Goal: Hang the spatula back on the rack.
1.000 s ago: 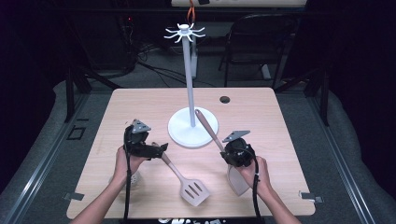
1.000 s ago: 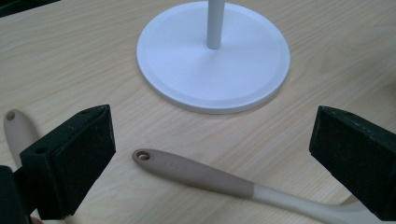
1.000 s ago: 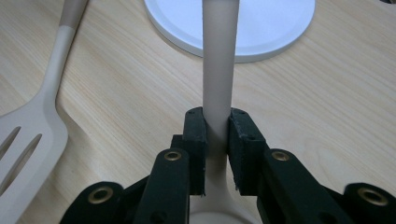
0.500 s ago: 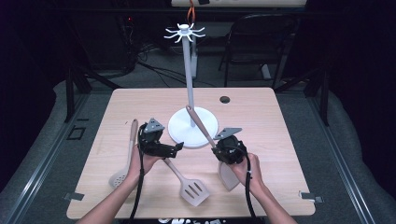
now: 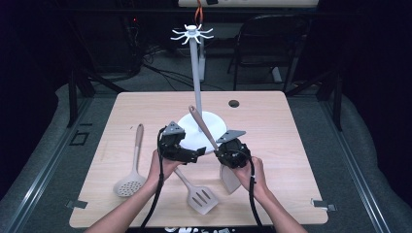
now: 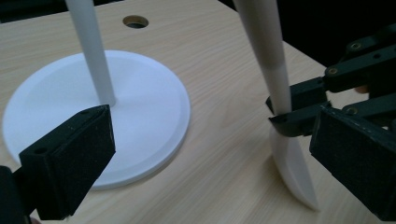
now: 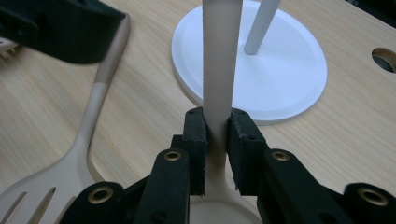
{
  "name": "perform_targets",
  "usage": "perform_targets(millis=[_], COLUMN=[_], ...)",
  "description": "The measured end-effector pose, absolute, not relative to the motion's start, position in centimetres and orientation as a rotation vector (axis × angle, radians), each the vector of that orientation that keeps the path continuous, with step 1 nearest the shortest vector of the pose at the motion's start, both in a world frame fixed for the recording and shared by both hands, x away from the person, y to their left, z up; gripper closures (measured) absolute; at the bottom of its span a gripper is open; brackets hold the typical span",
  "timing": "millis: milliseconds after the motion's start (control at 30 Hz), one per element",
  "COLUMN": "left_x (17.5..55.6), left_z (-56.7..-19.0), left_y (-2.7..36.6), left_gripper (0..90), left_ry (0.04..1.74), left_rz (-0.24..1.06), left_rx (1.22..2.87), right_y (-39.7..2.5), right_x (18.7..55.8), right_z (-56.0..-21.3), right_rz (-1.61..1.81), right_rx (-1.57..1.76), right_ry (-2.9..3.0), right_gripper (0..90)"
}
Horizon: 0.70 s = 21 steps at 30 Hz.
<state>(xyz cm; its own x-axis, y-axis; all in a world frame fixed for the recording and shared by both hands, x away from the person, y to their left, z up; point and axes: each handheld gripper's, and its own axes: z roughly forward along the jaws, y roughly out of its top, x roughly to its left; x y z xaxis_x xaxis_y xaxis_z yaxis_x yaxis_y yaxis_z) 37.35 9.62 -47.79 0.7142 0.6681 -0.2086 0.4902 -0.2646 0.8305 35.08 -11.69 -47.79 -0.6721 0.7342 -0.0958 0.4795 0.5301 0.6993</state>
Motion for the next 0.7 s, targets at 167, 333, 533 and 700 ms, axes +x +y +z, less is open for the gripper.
perform_targets(millis=[167,333,533,700], left_x=[37.6,37.6,37.5,37.4], left_z=[-47.8,-47.9,-47.8,-47.7], left_y=[8.8,8.2,7.7,7.4], left_gripper=[13.7,36.3,54.2,69.2], left_ry=[0.906,0.878,0.845,0.853], left_rz=[0.199,0.140,0.101,0.126], left_rx=[1.878,1.815,1.774,1.760], right_y=[-11.6,-11.5,-11.5,-11.4], right_x=[35.1,35.0,34.9,34.7], right_z=[-47.8,-47.8,-47.8,-47.9], right_rz=[0.929,0.940,0.946,0.959], right_rx=[0.994,1.003,1.006,1.011], right_ry=[2.393,2.377,2.359,2.330], right_gripper=[78.6,78.6,78.5,78.4])
